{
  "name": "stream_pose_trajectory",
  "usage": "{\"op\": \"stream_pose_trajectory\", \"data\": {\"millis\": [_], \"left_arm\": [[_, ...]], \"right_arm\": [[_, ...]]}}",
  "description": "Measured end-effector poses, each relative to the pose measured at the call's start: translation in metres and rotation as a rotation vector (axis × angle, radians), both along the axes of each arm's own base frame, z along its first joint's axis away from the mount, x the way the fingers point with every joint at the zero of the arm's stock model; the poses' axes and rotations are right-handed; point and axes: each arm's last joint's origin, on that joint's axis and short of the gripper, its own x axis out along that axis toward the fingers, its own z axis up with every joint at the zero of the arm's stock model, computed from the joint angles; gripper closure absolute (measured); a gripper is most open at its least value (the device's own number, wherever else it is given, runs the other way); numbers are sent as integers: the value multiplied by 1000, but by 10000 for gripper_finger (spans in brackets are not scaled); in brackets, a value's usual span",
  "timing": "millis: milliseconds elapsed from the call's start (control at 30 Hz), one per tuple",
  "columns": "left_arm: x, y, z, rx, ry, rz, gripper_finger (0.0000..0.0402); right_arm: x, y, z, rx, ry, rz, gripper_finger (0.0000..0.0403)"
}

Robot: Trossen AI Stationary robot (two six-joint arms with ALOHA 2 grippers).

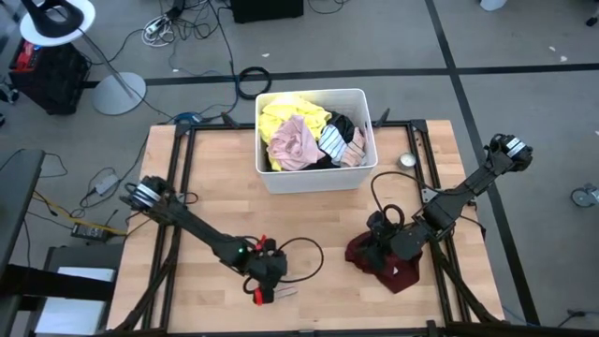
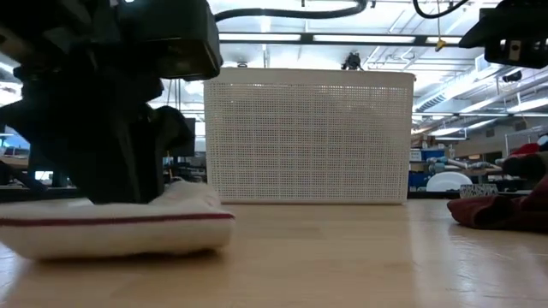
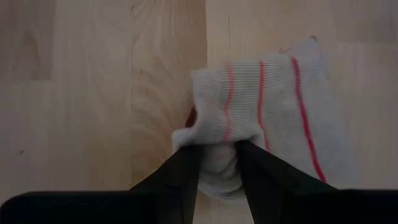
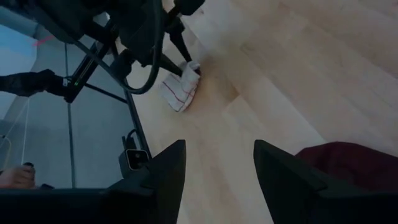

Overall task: Sort clothes
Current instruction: Put the light pink sock into the white laundry bin

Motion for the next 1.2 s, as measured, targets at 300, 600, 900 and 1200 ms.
{"op": "stream_pose_trajectory", "data": {"millis": [300,600,900,1200], "left_arm": [[5,10,6,-20,62,67,387],[35,43,97,177,-26,-4,399],[64,114,188,331,-155,54,400],[68,210,269,429,-392,138,401]], "right_arm": [[0,0,0,-26,-2,20,214],[0,0,0,-39,-5,22,214],[0,-1,-1,-32,2,6,214],[0,-2,0,-15,-12,-63,214]]}}
